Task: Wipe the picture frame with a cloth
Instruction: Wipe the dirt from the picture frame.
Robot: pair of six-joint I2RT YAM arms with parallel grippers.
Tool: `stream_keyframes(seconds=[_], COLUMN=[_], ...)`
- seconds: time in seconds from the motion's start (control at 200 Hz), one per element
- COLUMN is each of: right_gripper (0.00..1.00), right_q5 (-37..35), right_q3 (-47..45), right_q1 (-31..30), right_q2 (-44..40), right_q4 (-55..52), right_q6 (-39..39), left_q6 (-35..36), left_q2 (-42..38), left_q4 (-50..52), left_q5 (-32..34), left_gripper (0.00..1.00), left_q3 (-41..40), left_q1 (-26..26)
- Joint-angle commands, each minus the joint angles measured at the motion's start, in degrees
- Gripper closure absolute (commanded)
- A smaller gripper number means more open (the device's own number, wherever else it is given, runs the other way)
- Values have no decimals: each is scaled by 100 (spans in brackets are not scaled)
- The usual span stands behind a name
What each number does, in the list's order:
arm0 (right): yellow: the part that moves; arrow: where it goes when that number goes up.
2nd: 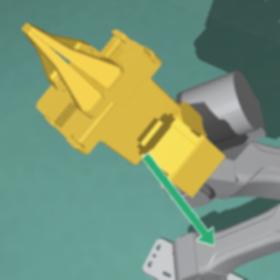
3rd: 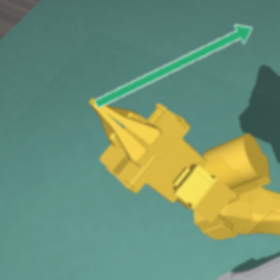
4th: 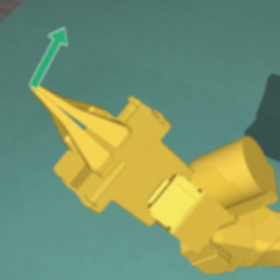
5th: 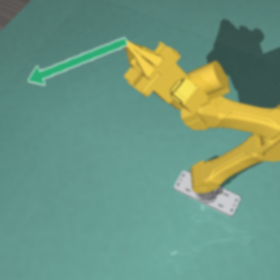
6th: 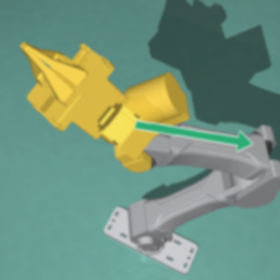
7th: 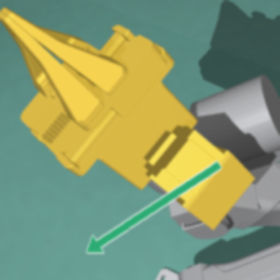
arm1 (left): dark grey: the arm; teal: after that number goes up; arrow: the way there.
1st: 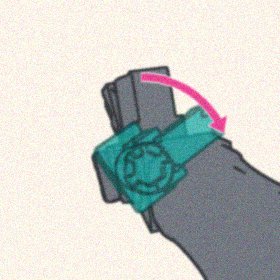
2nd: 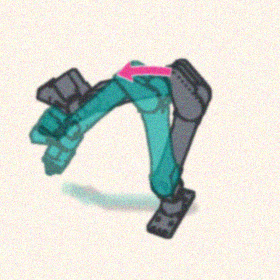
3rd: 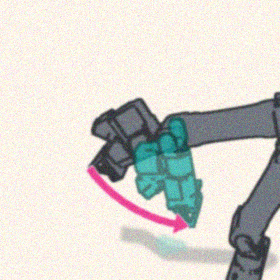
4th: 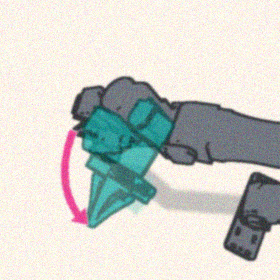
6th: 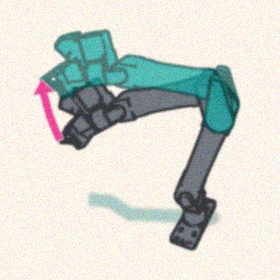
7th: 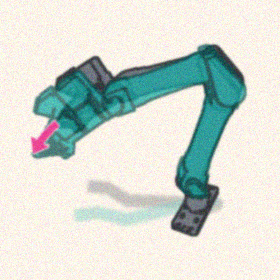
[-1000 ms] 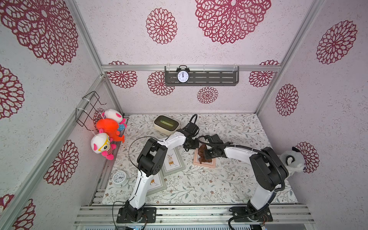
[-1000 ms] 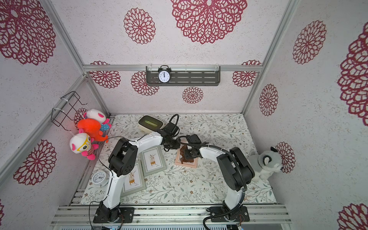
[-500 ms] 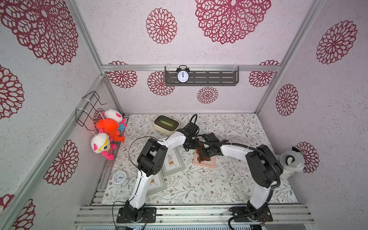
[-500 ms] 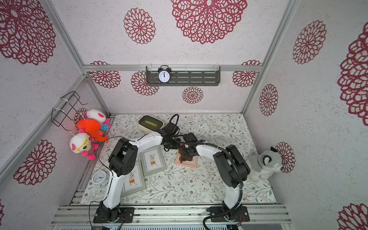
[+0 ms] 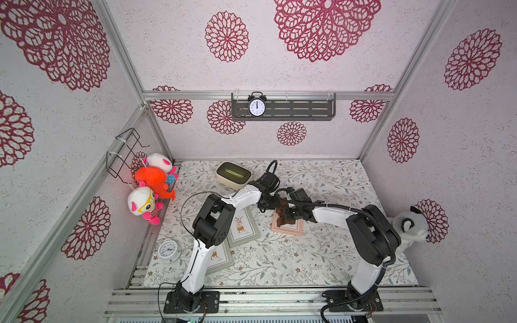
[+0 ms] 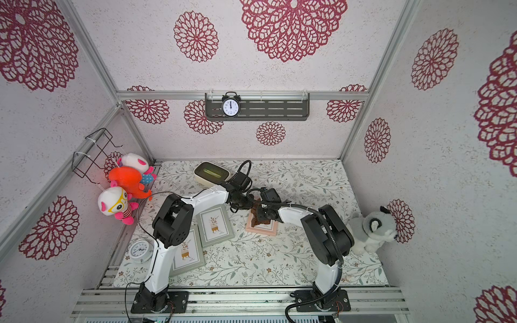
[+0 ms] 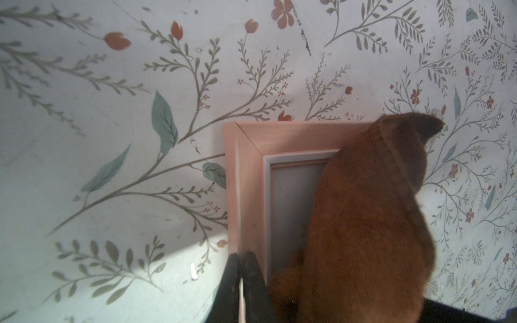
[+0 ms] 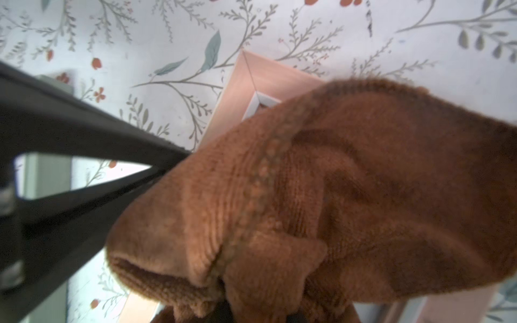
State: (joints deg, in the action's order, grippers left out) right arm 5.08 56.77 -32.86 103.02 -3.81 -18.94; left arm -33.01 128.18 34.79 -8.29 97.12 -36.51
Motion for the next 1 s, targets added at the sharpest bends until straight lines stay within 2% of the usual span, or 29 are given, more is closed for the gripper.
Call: stream_keyframes(seconds=[0.0,0.12,0.205,0.37,0.485,0.61,0.801,0.996], right_gripper=[100,100,100,100,100,100,100,100], right_q5=[959,1090,872,-315,-873,-1174,-1441,-995], right_q3=[-562,-390,-241,-20,157,320,528,157], right_q1=[-172,-177,-194,-113,-20,76,116,88], right_q2=[253,295,323,669,912,1090,1255,995], right_q4=[-1525,-1831,-2047,-2134,-1997,-1798,-1669,-1894], right_q6=[108,328,409,290,128,-19,-251,-217], left_q6=[36,39,44,49,63,76,81,102], left_q2=[766,754,745,768,764,777,806,793], left_q4=[782,782,818,819,848,865,883,884], left_q5=[223,209,230,221,227,239,240,249], left_gripper=[92,92,92,92,92,92,92,92], left_q3=[-433,-427,-413,-407,-406,-407,-370,-371], left_q1=[-139,-143,-124,-120,-126,-126,-120,-118])
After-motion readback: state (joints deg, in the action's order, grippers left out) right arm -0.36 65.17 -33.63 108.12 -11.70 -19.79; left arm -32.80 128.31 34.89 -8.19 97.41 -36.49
